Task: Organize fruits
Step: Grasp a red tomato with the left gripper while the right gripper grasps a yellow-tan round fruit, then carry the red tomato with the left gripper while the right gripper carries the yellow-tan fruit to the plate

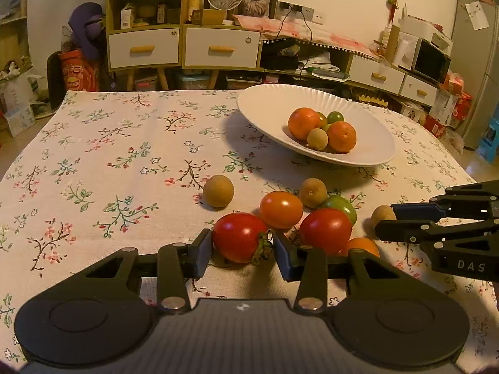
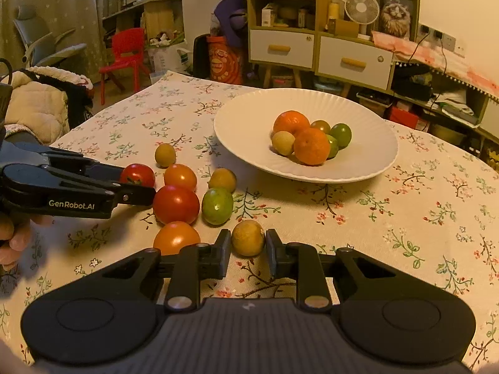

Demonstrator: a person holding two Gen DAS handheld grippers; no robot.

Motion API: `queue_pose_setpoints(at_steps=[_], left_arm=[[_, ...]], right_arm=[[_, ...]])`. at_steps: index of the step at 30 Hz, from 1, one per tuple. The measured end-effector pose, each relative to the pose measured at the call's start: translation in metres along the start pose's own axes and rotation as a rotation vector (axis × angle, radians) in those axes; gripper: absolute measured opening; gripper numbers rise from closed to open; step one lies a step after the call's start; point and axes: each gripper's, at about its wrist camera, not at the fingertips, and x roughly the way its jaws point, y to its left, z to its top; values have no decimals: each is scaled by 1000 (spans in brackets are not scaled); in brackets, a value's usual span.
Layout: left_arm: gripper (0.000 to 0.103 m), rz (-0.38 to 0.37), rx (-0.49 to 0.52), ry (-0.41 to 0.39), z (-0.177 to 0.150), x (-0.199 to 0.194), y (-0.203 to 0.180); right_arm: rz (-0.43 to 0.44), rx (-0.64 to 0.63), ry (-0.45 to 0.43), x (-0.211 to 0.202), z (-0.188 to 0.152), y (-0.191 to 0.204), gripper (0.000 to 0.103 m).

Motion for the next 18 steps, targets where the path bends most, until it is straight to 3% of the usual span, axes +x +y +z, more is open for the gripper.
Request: queue_pose_setpoints(at_steps=[18], left_arm=[[43, -39, -15, -13, 12, -10, -5]], right_arm=[[20, 45, -43, -11, 12, -6, 22]])
